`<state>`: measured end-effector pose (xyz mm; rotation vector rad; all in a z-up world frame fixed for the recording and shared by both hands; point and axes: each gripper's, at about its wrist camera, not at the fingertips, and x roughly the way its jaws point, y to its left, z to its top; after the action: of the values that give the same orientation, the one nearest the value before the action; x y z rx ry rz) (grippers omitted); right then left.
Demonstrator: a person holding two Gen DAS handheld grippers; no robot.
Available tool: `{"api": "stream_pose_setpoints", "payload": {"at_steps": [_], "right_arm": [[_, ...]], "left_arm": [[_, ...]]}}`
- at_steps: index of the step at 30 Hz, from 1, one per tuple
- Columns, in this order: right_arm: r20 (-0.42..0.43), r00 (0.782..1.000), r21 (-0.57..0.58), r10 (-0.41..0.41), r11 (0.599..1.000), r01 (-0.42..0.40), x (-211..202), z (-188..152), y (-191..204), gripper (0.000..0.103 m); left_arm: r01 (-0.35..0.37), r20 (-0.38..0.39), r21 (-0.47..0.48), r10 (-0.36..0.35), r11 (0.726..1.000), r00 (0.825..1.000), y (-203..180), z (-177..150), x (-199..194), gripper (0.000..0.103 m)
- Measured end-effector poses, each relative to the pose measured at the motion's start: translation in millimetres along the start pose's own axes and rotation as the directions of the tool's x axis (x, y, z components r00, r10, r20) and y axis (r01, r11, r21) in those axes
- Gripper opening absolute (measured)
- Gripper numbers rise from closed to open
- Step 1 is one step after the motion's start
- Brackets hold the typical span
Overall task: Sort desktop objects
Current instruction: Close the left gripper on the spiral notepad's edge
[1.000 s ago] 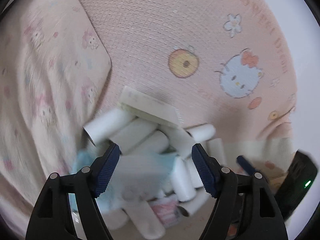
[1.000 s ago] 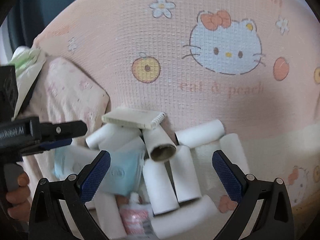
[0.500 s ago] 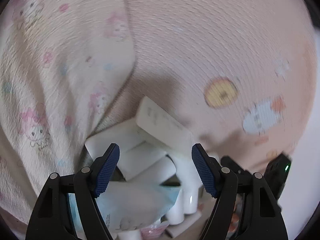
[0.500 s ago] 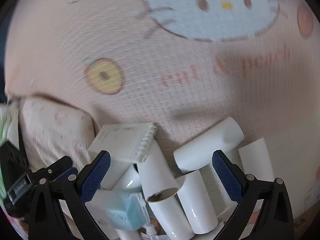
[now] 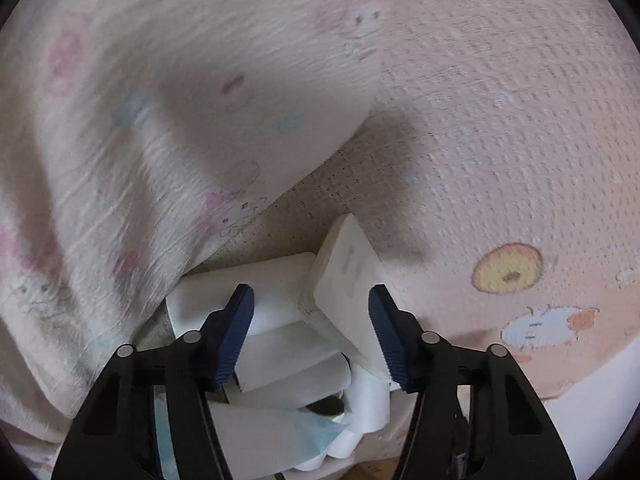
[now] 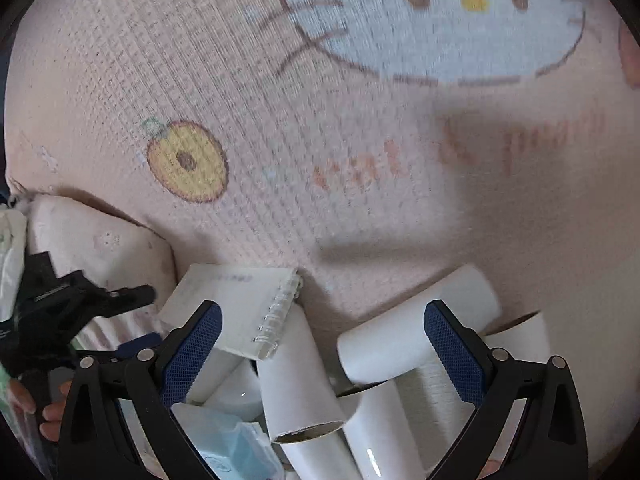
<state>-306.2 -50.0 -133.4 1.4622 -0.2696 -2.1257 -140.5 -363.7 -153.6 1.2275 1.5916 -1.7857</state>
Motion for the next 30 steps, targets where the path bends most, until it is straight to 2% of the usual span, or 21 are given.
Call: {"api": "stream_pose_setpoints", "payload": {"at_steps": [3, 4, 5, 9, 11, 12, 17, 19, 22, 26, 30], "right_arm": [[0.007, 1.0, 0.019, 0.022, 1.0, -0.022, 1.3, -0.8, -5.5, 0.084], [0.01, 0.999, 0.014, 0.033, 0.999, -0.033, 0.8, 0.4, -6.2, 0.082], [0.001, 0.999, 0.018, 0.042, 0.999, -0.042, 2.7, 3.2, -7.1, 0.081], [-0.024, 0.995, 0.072, 0.094, 0.993, -0.092, 4.1, -2.0, -12.9, 0.07], [-0.028, 0.995, 0.07, 0.097, 0.993, -0.095, 5.6, -4.3, -20.2, 0.066], [-0.033, 0.995, 0.061, 0.09, 0.994, -0.088, 5.8, -5.5, -19.8, 0.061], [-0.068, 0.993, 0.027, 0.099, 0.995, -0.097, 11.5, -7.8, -7.7, 0.048], [-0.075, 0.989, 0.022, 0.124, 0.992, -0.123, 12.6, -9.2, -5.9, 0.039], [-0.078, 0.991, 0.018, 0.108, 0.994, -0.107, 10.6, -10.4, -9.4, 0.036], [-0.092, 0.985, 0.035, 0.148, 0.989, -0.145, 21.3, -6.7, -12.0, 0.033], [-0.088, 0.986, 0.009, 0.141, 0.99, -0.141, 11.6, -11.5, -16.5, 0.033]], "left_arm": [[0.008, 0.003, 0.003, -0.008, 1.0, 1.0, -1.6, 2.6, 2.8, 0.06], [0.013, 0.001, 0.004, -0.013, 1.0, 1.0, -2.5, 2.4, 5.7, 0.053], [0.012, -0.009, 0.013, -0.012, 1.0, 1.0, -1.3, 5.6, 5.9, 0.05], [-0.009, -0.001, 0.035, 0.009, 0.999, 1.0, -5.0, 6.3, 11.4, 0.05], [0.01, -0.002, 0.038, -0.01, 0.999, 1.0, -8.1, 5.3, 13.1, 0.049], [0.022, -0.006, 0.053, -0.022, 0.998, 1.0, -15.1, 1.6, 17.4, 0.046], [-0.079, 0.023, 0.168, 0.076, 0.983, 0.997, -33.6, -10.7, 25.2, 0.028], [-0.078, 0.013, 0.194, 0.077, 0.978, 0.997, -36.8, -13.7, 27.8, 0.028], [-0.058, -0.018, 0.194, 0.063, 0.979, 0.998, -41.9, -19.4, 32.8, 0.027], [-0.011, -0.059, 0.206, 0.024, 0.979, 0.998, -38.6, -38.8, 40.7, 0.025], [-0.02, 0.003, 0.233, 0.02, 0.972, 1.0, -49.3, -55.1, 42.7, 0.024]]}}
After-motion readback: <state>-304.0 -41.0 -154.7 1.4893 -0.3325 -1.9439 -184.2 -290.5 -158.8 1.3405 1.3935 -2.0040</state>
